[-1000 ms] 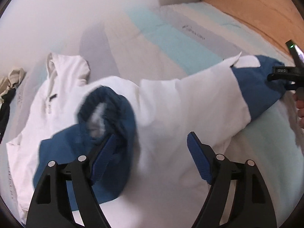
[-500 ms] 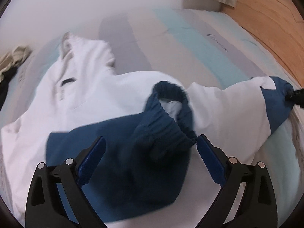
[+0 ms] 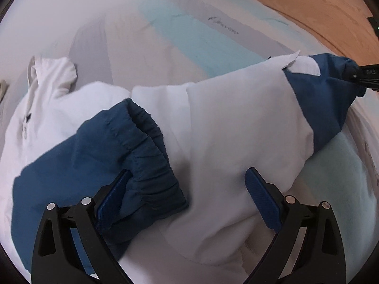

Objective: Fold large clothes
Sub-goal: 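Carry the held navy sleeve across the jacket body and open the right gripper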

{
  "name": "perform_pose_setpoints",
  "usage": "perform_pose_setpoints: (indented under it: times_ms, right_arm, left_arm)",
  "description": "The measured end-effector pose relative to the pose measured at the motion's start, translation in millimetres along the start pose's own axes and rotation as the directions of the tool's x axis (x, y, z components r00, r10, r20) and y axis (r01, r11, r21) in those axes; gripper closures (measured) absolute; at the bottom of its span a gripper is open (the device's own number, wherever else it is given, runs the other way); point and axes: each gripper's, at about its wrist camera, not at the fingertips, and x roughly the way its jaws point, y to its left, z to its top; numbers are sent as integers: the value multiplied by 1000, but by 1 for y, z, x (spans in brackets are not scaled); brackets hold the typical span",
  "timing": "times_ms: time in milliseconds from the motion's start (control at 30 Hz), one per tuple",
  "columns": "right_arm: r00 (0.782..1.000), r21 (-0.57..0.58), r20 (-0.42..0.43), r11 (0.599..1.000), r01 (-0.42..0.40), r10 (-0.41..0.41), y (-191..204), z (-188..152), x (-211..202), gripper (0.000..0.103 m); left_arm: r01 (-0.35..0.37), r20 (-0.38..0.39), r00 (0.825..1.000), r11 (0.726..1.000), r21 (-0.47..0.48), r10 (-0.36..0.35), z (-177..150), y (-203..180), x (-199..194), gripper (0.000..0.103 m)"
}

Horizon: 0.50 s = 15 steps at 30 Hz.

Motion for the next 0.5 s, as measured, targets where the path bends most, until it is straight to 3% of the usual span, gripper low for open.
perform_pose_setpoints:
  times_ms: [167, 300, 500]
  right_arm:
    - [999, -23, 27, 1000, -18, 19, 11, -1, -10, 98]
    - [998, -37, 46, 998, -43, 45, 29, 1, -27, 98]
    - [986, -188, 105, 976, -108, 130, 107, -3, -73, 99]
  left_arm:
    - [16, -12, 1000, 999, -36, -16, -1, 6, 11, 8]
    - [7, 18, 1000, 999, -50, -6, 3, 17, -11, 9]
    - [-55, 80, 995, 990, -133, 66, -6, 64, -64, 8]
